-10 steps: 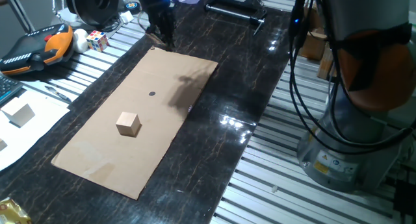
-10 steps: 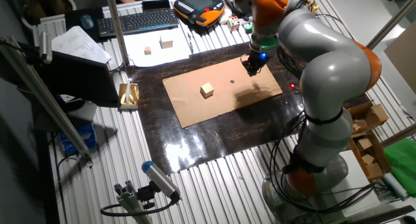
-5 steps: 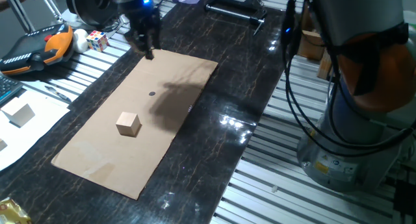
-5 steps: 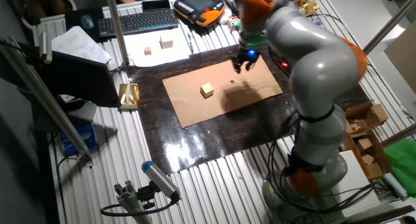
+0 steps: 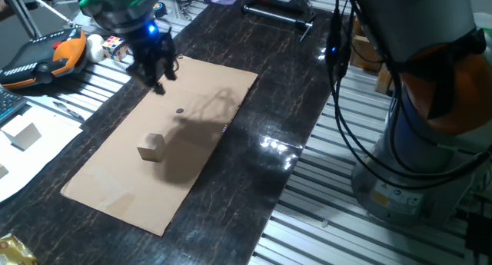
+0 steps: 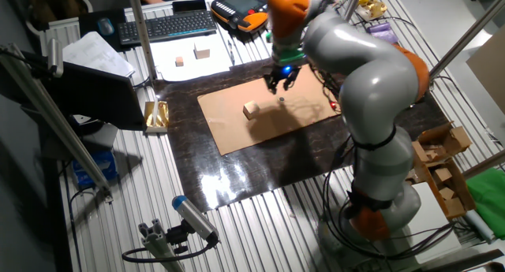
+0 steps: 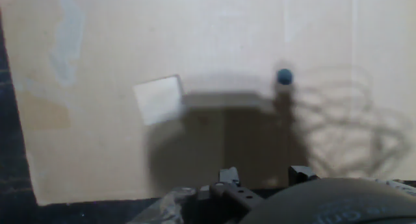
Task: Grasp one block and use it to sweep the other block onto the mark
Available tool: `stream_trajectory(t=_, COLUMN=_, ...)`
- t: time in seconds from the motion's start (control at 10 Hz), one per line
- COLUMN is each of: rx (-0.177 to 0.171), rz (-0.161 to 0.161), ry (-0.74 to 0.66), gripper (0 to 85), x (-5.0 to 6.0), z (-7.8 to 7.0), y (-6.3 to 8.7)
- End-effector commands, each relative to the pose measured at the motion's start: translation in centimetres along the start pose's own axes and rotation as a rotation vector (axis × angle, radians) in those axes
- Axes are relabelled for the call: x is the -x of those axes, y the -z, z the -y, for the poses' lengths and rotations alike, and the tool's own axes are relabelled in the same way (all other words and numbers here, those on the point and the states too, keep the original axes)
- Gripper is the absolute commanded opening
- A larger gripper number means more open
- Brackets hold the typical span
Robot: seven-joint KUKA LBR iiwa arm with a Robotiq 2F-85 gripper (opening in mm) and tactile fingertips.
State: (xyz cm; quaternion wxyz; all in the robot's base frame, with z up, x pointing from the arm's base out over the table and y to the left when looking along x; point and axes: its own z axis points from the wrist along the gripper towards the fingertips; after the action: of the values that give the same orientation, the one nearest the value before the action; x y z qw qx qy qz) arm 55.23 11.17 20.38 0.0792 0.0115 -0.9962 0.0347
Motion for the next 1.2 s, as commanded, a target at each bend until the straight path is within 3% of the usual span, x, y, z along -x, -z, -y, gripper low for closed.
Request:
stream_trajectory(t=0.0, rx=0.003, rz=0.019, ry=-0.006, gripper=51.3, x=0.2, z=-6.8, y=-0.3)
stream_trajectory(t=0.2, rx=0.042, rz=0.066, ry=-0.006, gripper=62.3, x=0.6, z=-7.4, y=-3.0)
stream_trajectory(t=0.4, rx=0.052, rz=0.084, ry=0.0, gripper=70.7, x=1.0, z=-7.3, y=-4.0)
stream_trajectory(t=0.6, rx=-0.016, rz=0.081, ry=0.03, gripper=72.0, x=1.0, z=-7.2, y=-4.1)
stream_trajectory(t=0.9, rx=-0.012, rz=0.084, ry=0.078, gripper=73.3, x=1.0, z=-7.2, y=-4.1)
stream_trajectory(t=1.1, rx=-0.018, rz=0.06, ry=0.114, gripper=73.7, x=1.0, z=-7.2, y=-4.1)
